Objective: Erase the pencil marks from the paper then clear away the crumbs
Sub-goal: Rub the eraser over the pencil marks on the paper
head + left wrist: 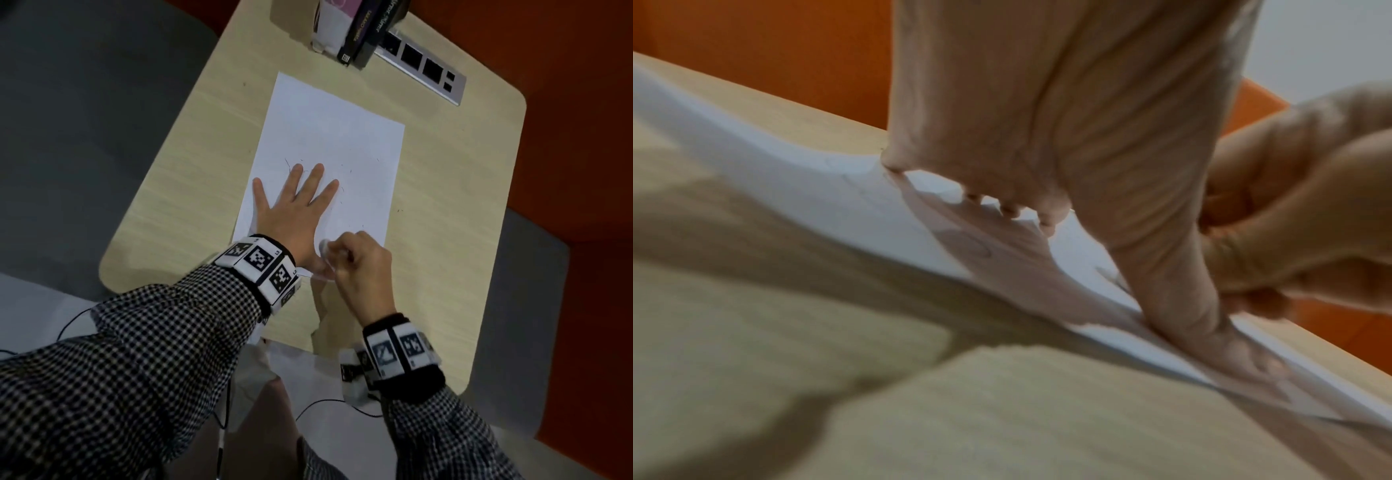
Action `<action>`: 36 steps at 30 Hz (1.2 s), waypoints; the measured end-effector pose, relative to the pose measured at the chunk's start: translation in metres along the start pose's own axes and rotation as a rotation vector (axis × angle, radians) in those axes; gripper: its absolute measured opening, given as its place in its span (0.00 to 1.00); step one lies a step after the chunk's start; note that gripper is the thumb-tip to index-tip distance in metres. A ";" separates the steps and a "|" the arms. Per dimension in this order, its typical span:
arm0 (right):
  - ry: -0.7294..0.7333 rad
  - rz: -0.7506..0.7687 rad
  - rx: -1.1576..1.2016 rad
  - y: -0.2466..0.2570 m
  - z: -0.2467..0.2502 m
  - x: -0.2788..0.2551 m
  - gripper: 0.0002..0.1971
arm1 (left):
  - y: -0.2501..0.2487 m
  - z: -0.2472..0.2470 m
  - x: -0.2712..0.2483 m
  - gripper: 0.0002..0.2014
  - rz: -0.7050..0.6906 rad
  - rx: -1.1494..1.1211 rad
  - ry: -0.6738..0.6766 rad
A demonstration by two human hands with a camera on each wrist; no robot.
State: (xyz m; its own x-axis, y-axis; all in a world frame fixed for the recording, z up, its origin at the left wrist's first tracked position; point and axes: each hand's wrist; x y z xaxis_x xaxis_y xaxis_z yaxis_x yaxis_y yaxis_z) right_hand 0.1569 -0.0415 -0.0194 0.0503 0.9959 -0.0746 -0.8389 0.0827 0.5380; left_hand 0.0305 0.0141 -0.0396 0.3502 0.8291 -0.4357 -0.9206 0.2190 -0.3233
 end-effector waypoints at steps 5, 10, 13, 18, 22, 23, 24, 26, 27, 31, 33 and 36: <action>-0.014 -0.033 0.025 0.006 -0.006 0.047 0.04 | -0.001 0.001 0.001 0.70 0.004 -0.013 0.009; -0.046 -0.043 0.029 0.001 -0.011 0.004 0.17 | 0.000 0.001 0.001 0.63 0.003 0.007 -0.010; -0.026 -0.018 0.031 -0.002 -0.006 0.012 0.09 | 0.003 0.004 -0.001 0.65 -0.013 -0.003 -0.016; -0.014 0.007 0.054 -0.002 -0.006 0.006 0.06 | 0.013 0.005 -0.008 0.67 -0.009 0.014 -0.002; -0.001 -0.051 0.078 0.002 -0.004 -0.002 0.05 | 0.013 0.003 -0.007 0.67 -0.013 0.017 -0.008; 0.001 -0.055 0.082 0.005 -0.004 0.005 0.04 | 0.013 0.003 -0.007 0.67 -0.015 0.014 -0.006; 0.006 -0.060 0.082 0.008 -0.006 0.017 0.03 | 0.012 0.003 -0.007 0.67 -0.016 0.007 -0.004; 0.012 -0.060 0.091 0.013 -0.011 0.041 0.05 | 0.013 0.003 -0.008 0.68 -0.012 -0.006 -0.007; 0.004 -0.056 0.091 0.014 -0.014 0.044 0.05 | 0.013 0.004 -0.008 0.68 -0.012 -0.008 -0.007; -0.013 -0.028 0.008 0.006 -0.008 -0.001 0.08 | 0.013 0.004 -0.007 0.67 -0.011 0.008 -0.006; 0.007 -0.027 0.041 0.007 -0.004 -0.007 0.06 | 0.012 0.004 -0.008 0.66 -0.009 0.020 -0.002; 0.033 -0.035 0.048 0.017 -0.009 0.034 0.04 | 0.011 0.003 -0.008 0.67 -0.011 -0.005 -0.002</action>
State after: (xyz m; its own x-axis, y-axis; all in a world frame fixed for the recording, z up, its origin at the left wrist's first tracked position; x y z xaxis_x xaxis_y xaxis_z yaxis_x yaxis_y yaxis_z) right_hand 0.1398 -0.0067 -0.0206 0.0600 0.9908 -0.1215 -0.8101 0.1194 0.5739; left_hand 0.0167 0.0120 -0.0372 0.3600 0.8278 -0.4304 -0.9158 0.2253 -0.3325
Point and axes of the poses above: each hand's wrist, its own x-axis towards the middle knuckle, its own z-axis out of the back of the hand, y = z × x, and after that the axes turned 3 degrees about -y, right-handed
